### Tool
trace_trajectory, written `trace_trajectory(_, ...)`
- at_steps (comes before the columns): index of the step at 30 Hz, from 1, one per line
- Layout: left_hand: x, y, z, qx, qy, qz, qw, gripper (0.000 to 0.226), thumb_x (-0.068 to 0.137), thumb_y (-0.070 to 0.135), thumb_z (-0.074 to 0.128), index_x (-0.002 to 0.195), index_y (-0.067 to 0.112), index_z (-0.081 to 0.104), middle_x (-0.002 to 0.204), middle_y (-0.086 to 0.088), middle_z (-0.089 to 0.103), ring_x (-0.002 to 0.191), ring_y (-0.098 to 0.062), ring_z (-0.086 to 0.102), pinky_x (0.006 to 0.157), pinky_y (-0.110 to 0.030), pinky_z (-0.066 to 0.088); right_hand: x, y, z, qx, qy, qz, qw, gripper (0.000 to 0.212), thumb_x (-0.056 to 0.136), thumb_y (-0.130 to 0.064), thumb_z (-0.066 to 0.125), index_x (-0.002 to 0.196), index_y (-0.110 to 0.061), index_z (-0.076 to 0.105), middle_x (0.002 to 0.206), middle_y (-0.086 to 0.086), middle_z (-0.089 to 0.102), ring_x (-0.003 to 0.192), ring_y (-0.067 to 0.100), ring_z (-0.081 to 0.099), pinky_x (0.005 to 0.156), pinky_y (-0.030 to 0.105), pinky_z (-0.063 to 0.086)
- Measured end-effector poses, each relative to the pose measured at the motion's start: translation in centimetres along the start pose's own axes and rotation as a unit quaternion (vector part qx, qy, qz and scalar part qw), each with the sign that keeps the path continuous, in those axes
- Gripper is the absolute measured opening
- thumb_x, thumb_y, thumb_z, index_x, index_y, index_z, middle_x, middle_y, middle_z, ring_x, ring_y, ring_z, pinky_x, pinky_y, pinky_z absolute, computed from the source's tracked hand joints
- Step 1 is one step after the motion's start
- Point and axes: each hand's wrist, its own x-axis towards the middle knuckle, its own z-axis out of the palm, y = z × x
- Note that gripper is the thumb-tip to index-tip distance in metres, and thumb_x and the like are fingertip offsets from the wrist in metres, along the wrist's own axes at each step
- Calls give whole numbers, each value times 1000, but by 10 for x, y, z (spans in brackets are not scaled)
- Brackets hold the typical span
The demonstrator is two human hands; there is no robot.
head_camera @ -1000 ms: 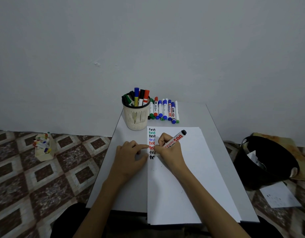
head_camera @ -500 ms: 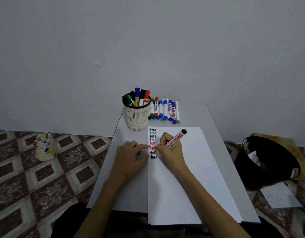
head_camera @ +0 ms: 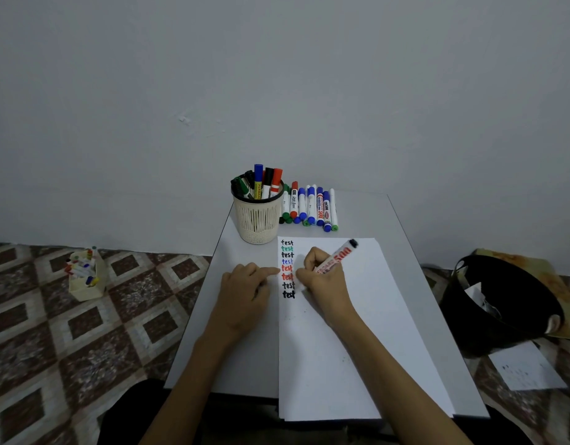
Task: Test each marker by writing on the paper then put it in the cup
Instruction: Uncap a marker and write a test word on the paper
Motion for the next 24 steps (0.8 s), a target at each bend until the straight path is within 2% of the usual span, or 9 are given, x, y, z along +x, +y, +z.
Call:
trace_trajectory(2, -1, -1, -1, -31, 10, 3, 999, 57, 82, 32, 21, 120, 15, 60, 90, -1, 60, 84, -17, 50, 77, -34, 37, 0, -3, -5, 104, 16, 6, 994, 31, 82, 3, 68, 68, -10, 44, 58, 7, 49, 49, 18, 45, 57, 32, 47)
trace_trajectory(4, -2, -3, -2, -71, 24, 9, 997, 49, 90, 24, 25, 129, 12, 51, 101, -2, 58, 90, -17, 52, 84, -31, 42, 1, -7, -10, 180, 25, 9, 983, 29, 81, -5, 72, 69, -11, 46, 61, 8, 48, 51, 17, 40, 54, 28, 41)
trace_trajectory(7, -1, 0, -5, -127, 37, -5, 991, 42, 96, 12, 41, 138, 16, 38, 119, 3, 50, 99, -6, 52, 91, -13, 40, 2, -12, -11, 254, 18, 11, 967, 15, 84, 1, 65, 75, -7, 55, 70, 11, 60, 65, 24, 57, 59, 28, 52)
trace_trajectory(8, -1, 0, -5, -138, 42, -10, 989, 46, 94, 8, 49, 137, 17, 38, 118, 4, 51, 100, -5, 54, 91, -12, 40, 2, -12, -11, 284, 12, 24, 958, 10, 86, 3, 60, 79, -4, 59, 75, 13, 65, 72, 27, 63, 63, 31, 57)
trace_trajectory(10, -1, 1, -8, -169, 52, -35, 984, 49, 86, 4, 62, 129, 20, 45, 108, 7, 60, 97, -2, 58, 87, -11, 43, 1, -13, -12, 339, -8, 56, 939, 16, 89, 5, 49, 84, 0, 64, 85, 18, 69, 82, 32, 68, 65, 37, 60)
trace_trajectory(13, -2, 1, -12, -215, 67, -61, 972, 39, 79, 3, 69, 109, 25, 58, 98, 9, 66, 92, 1, 61, 80, -9, 45, 0, -17, -11, 328, -27, 61, 942, 28, 88, 8, 41, 81, -1, 66, 82, 17, 69, 74, 32, 69, 55, 34, 59)
trace_trajectory(16, -3, 0, -14, -231, 76, -63, 968, 29, 81, 4, 68, 104, 22, 65, 98, 11, 68, 93, -1, 63, 80, -13, 48, -1, -20, -11, 278, -18, 45, 959, 22, 88, 13, 41, 78, -1, 54, 72, 14, 62, 55, 25, 64, 42, 27, 50)
trace_trajectory(20, -2, -3, -18, -247, 99, -33, 963, 24, 82, 5, 66, 105, 12, 68, 101, 4, 68, 95, -8, 63, 83, -18, 50, 2, -13, -14, 242, -29, 18, 970, 17, 77, 10, 54, 70, -4, 50, 70, 16, 57, 48, 22, 56, 42, 25, 44)
trace_trajectory(24, -3, -3, -19, -270, 96, -33, 958, 23, 83, 5, 66, 106, 10, 68, 102, 2, 68, 97, -6, 63, 84, -17, 49, 2, -10, -13, 236, -56, 12, 970, 14, 77, 9, 54, 71, -3, 50, 65, 16, 57, 47, 22, 56, 44, 26, 46)
